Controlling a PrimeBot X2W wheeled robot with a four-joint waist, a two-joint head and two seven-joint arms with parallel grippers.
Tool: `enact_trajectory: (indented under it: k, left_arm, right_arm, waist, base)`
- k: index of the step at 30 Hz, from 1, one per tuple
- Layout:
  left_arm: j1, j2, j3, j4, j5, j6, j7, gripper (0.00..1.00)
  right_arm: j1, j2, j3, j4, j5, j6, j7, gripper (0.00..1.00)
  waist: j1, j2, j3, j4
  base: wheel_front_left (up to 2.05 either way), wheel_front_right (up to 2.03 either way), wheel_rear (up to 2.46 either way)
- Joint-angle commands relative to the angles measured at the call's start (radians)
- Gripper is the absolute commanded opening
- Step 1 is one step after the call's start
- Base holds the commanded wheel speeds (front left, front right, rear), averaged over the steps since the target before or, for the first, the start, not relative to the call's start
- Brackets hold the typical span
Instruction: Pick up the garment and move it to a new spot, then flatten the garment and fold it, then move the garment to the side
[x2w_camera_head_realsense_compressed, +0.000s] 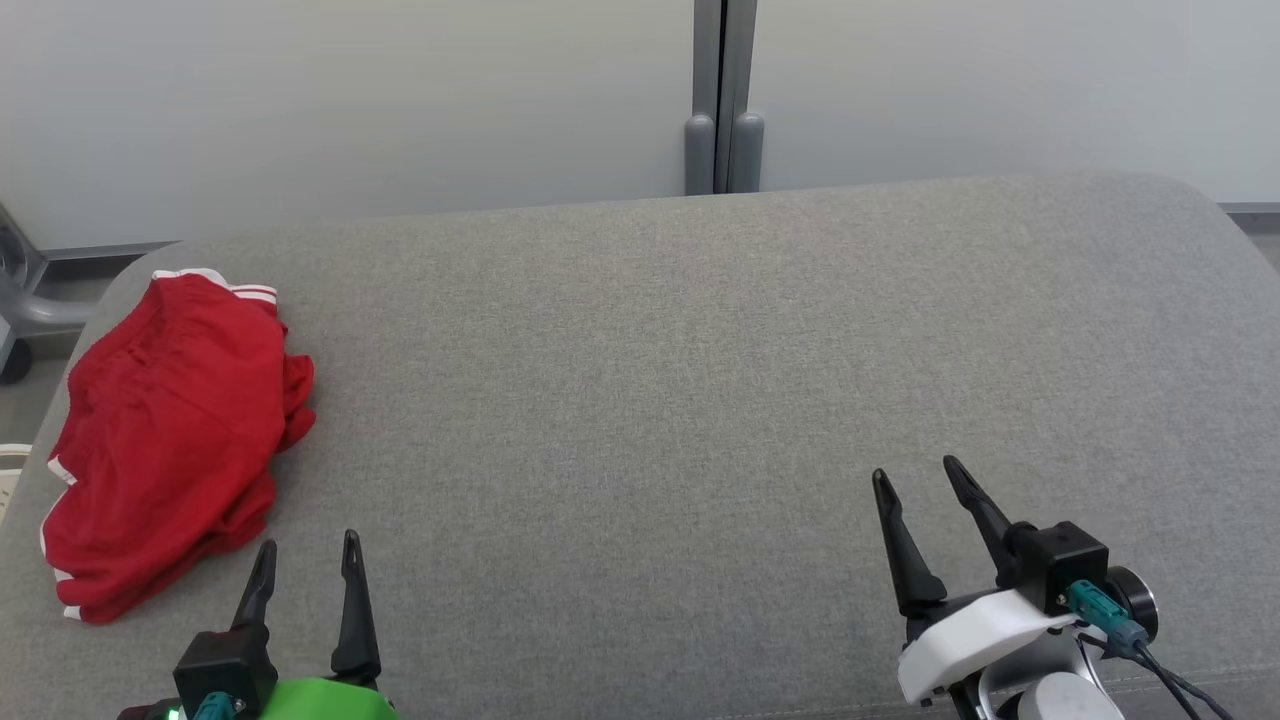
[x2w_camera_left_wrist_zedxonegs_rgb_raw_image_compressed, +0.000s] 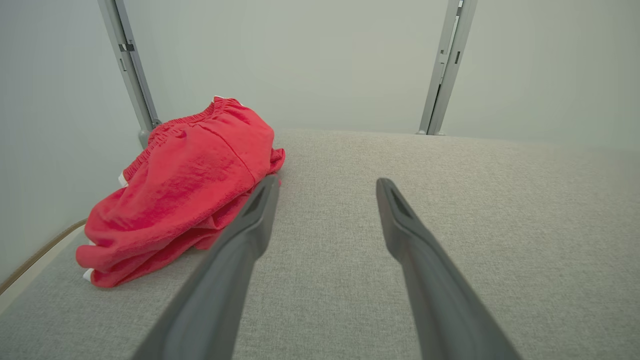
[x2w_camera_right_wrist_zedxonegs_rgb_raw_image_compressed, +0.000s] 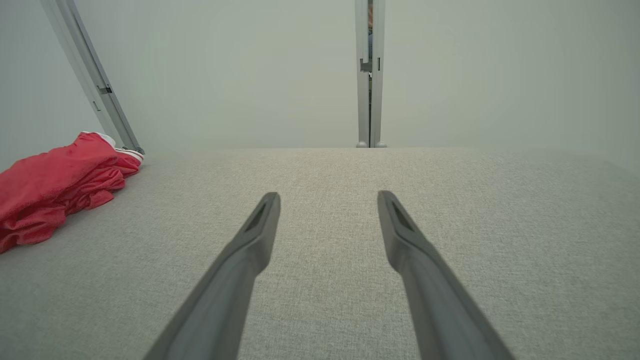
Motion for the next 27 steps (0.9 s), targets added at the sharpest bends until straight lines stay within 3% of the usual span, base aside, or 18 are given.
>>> enact_trajectory:
  k: [1, 13, 27]
  left_arm:
    - [0.015, 0.007, -0.002, -0.005, 0.019, 0.005, -0.006, 1.0]
    - [0.032, 0.01, -0.009, -0.024, 0.077, 0.024, -0.004, 1.0]
    - [0.026, 0.016, -0.019, -0.027, 0.062, 0.03, 0.018, 1.0]
  right_arm:
    - [0.002, -0.005, 0.004, 0.004, -0.023, 0.0, -0.01, 1.0]
    - [-0.002, -0.005, 0.018, 0.02, -0.078, 0.0, -0.033, 1.0]
    - [-0.005, -0.005, 0.013, 0.028, -0.063, 0.0, -0.029, 1.0]
  waist:
    - [0.0, -0.0001, 0.0, 0.0]
    - [0.0, -0.0001, -0.005, -0.004]
    - [0.0, -0.0001, -0.003, -0.004]
  base:
    - [0.0, 0.0, 0.0]
    - [0.0, 0.0, 0.0]
    - [0.0, 0.0, 0.0]
